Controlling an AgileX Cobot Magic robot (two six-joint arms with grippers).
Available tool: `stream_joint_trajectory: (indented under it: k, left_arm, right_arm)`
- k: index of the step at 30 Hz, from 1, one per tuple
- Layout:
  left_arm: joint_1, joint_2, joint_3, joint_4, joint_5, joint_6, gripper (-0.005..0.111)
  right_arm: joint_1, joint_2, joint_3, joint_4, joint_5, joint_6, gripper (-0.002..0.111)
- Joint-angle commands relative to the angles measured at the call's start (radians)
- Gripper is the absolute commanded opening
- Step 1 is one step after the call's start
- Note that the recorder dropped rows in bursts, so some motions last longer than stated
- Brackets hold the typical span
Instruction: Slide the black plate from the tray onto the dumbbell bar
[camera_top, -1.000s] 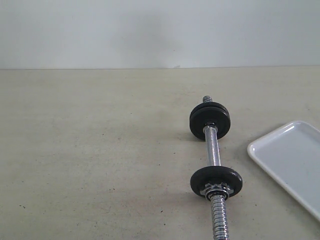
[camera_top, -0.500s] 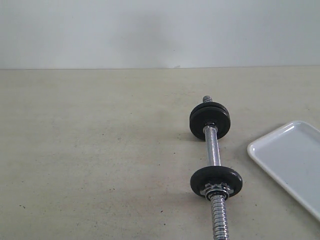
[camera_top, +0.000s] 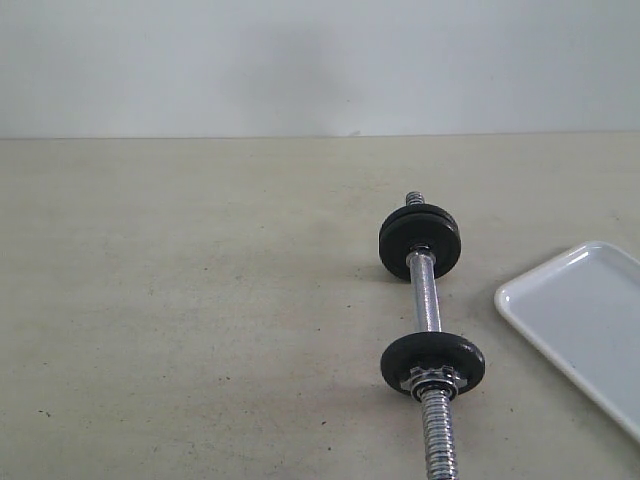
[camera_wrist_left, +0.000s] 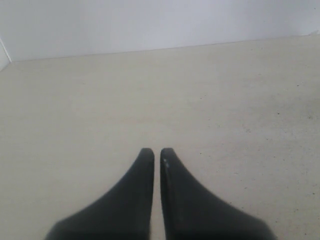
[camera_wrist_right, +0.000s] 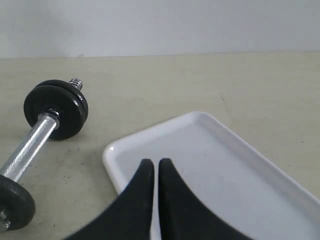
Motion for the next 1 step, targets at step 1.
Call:
stream_joint_trajectory:
  k: [1]
  left_arm:
    - [0.003,-0.004,0.002,0.001,0.000,-0.009,0.004]
  right_arm:
    - [-0.003,-0.005,0.000,-0.001,-0.004,0.000,0.001]
